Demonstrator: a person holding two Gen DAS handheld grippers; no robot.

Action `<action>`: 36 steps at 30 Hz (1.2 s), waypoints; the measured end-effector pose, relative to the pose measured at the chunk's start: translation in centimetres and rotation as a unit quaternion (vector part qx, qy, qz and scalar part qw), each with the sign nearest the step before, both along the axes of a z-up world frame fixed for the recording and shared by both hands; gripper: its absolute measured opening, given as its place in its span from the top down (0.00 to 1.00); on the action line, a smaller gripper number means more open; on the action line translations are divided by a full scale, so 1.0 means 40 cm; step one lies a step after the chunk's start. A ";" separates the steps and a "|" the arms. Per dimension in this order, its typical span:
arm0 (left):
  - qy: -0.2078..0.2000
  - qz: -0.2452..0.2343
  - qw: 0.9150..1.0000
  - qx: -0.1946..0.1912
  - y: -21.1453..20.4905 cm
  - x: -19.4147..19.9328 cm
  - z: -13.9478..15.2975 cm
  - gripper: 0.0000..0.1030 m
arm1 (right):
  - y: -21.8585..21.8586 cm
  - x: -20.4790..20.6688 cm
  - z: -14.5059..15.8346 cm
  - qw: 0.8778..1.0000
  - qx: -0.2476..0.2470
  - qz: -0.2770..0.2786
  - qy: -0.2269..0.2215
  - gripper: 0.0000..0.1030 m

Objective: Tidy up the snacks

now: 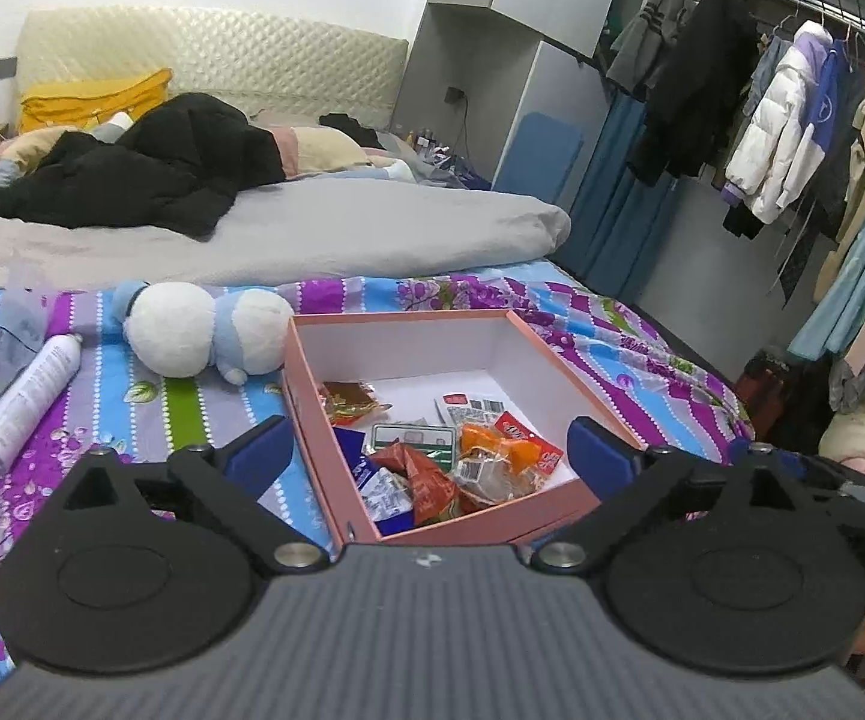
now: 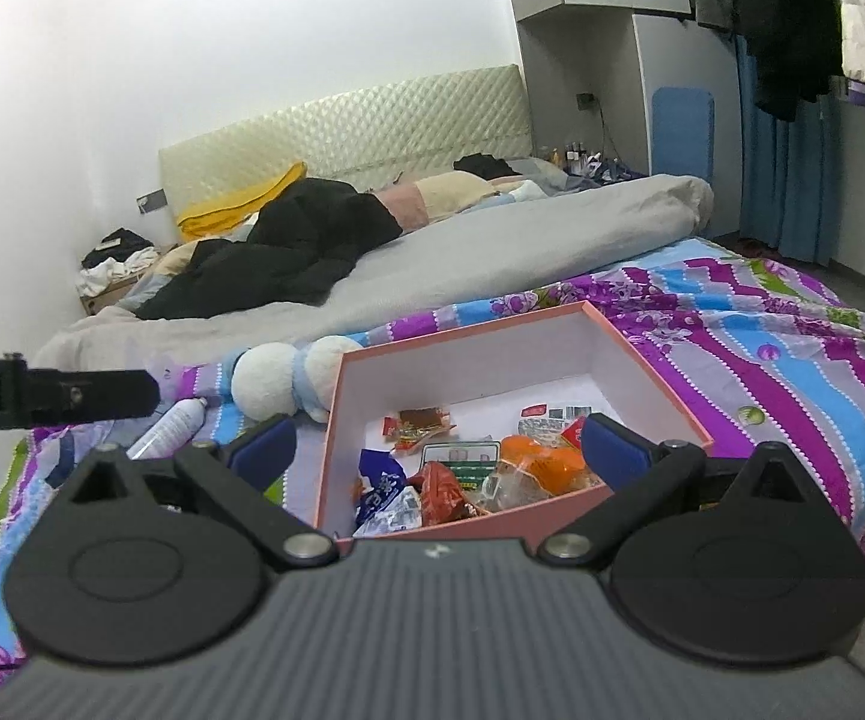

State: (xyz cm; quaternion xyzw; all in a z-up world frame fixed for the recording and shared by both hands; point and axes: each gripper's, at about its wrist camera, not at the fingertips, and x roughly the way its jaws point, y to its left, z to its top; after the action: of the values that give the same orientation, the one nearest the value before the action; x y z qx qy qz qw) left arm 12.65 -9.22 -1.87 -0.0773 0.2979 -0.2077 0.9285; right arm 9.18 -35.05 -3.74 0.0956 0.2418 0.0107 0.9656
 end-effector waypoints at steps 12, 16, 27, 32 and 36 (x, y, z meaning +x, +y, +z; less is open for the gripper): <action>-0.009 0.006 1.000 0.025 -0.021 -0.103 -0.002 0.00 | -0.009 -0.096 -0.011 1.000 -0.006 -0.016 0.001 0.00; -0.010 0.004 1.000 0.024 -0.025 -0.110 -0.003 0.00 | -0.010 -0.108 -0.027 1.000 -0.001 -0.022 0.007 0.00; 0.009 0.023 0.999 0.039 -0.017 -0.099 -0.023 0.00 | 0.003 -0.109 -0.037 1.000 -0.002 -0.019 0.013 0.00; 0.010 0.026 0.999 0.043 -0.012 -0.096 -0.028 0.00 | 0.006 -0.108 -0.038 1.000 -0.006 -0.018 0.016 0.00; 0.009 0.023 0.999 0.037 -0.012 -0.097 -0.028 0.00 | 0.005 -0.107 -0.039 1.000 -0.005 -0.018 0.014 0.00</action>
State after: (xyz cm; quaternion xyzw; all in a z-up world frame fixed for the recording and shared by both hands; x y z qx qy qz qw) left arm 8.78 -9.69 -2.99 -0.0517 0.3114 -0.1742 0.9327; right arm 4.90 -34.87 -5.31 0.0954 0.2538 -0.0097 0.9625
